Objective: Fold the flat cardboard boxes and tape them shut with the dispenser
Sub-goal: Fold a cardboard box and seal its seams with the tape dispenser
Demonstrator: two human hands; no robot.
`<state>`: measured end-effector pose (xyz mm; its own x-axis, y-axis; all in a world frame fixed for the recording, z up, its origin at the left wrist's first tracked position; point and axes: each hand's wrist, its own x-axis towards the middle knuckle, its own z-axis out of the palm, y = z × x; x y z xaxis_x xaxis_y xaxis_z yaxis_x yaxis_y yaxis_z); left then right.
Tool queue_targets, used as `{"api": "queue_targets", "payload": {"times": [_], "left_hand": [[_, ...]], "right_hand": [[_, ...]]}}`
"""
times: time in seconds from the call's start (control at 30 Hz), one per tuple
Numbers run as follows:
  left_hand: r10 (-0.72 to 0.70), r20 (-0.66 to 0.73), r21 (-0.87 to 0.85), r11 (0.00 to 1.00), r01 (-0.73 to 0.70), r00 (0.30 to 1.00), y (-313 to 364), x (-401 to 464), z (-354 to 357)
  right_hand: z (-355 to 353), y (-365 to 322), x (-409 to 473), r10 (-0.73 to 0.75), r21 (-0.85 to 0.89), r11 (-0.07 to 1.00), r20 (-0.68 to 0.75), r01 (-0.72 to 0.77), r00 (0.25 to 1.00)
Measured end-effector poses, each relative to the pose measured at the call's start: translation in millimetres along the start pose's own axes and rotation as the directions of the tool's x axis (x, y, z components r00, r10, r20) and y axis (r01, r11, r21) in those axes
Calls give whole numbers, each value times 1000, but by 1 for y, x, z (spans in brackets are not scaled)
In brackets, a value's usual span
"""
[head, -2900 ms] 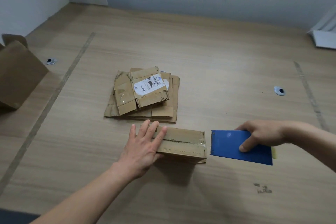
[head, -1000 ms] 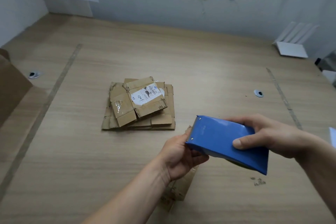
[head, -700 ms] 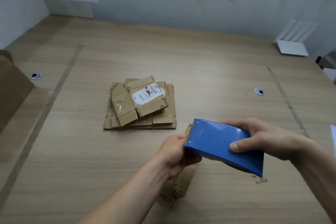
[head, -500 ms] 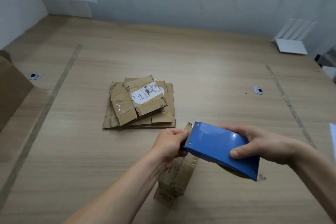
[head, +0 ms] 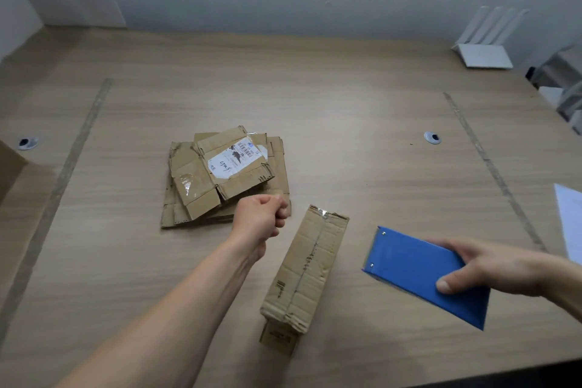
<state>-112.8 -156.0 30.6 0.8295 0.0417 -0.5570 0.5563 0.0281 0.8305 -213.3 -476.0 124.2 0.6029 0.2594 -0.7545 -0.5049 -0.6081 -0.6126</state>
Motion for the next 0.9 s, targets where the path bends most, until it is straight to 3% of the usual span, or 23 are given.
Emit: {"api": "queue_targets", "payload": {"times": [0.2,0.9], "left_hand": [[-28,-2,16,999,28,1000,-8,8,3],[-197,62,-19,980,198,978,-46,25,28]], "right_hand": [[0,3,12,-26,-37,999,-125,22,992],[8,27,49,129,-59,989,-154,-139,980]]}}
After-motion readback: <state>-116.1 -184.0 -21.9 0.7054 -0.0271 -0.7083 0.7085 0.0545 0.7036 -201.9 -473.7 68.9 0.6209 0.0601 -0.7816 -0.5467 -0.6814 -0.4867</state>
